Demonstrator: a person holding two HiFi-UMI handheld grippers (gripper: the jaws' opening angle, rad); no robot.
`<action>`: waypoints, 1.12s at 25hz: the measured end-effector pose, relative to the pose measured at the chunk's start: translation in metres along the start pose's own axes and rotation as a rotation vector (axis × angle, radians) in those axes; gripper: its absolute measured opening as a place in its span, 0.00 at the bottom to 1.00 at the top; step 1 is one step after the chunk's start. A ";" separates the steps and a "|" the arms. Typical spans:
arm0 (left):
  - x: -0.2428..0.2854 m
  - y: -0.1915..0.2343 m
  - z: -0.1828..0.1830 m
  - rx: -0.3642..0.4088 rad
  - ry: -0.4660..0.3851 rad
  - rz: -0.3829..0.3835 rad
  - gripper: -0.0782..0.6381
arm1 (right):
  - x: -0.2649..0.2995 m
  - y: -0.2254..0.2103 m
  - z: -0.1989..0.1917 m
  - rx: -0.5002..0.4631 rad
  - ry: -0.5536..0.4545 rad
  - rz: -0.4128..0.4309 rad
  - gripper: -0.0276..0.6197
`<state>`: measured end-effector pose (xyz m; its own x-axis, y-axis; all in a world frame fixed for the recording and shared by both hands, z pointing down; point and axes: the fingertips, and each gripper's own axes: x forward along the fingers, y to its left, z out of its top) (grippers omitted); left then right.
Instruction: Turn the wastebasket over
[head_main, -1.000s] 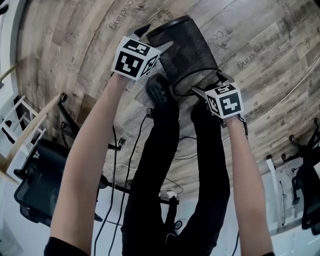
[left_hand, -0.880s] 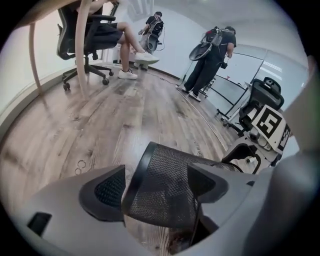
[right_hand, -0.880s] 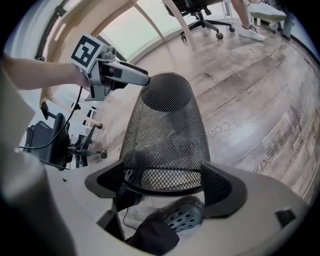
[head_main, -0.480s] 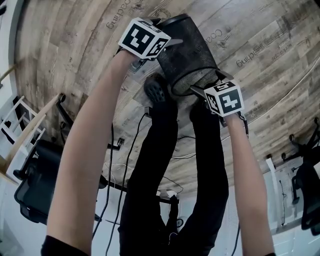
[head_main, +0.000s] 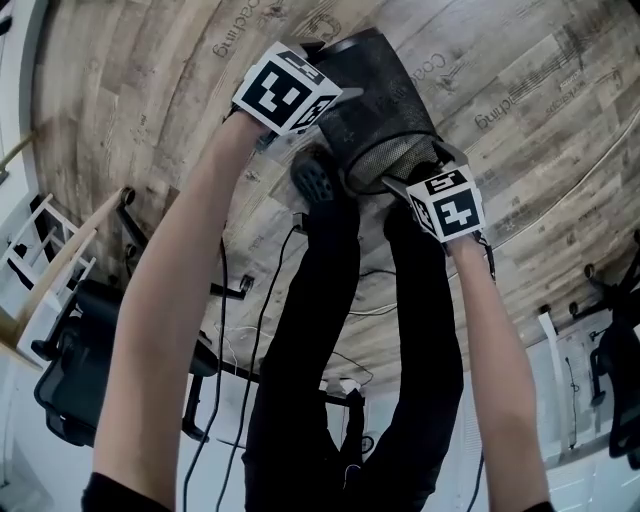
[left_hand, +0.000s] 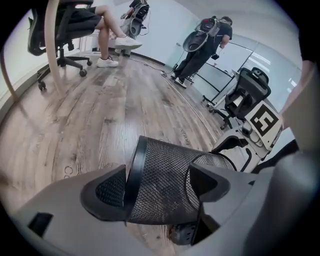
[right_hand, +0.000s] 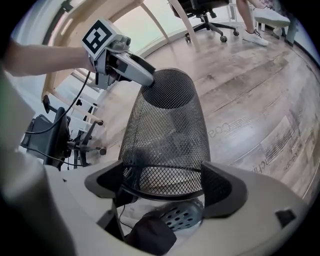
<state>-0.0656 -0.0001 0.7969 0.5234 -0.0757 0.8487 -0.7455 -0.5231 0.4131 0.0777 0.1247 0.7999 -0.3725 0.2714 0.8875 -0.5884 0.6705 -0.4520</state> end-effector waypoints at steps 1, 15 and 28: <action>-0.001 -0.003 0.001 0.011 0.000 -0.001 0.70 | 0.000 0.000 -0.002 -0.002 -0.004 -0.002 0.73; -0.044 -0.015 0.066 0.166 -0.102 0.065 0.61 | 0.005 0.009 0.026 -0.005 -0.099 -0.019 0.73; -0.071 -0.036 0.048 0.170 -0.129 0.073 0.58 | 0.007 0.022 0.021 -0.114 -0.172 -0.059 0.74</action>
<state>-0.0567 -0.0166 0.7059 0.5274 -0.2212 0.8203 -0.7088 -0.6469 0.2813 0.0470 0.1273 0.7946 -0.4622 0.1144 0.8794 -0.5317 0.7579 -0.3780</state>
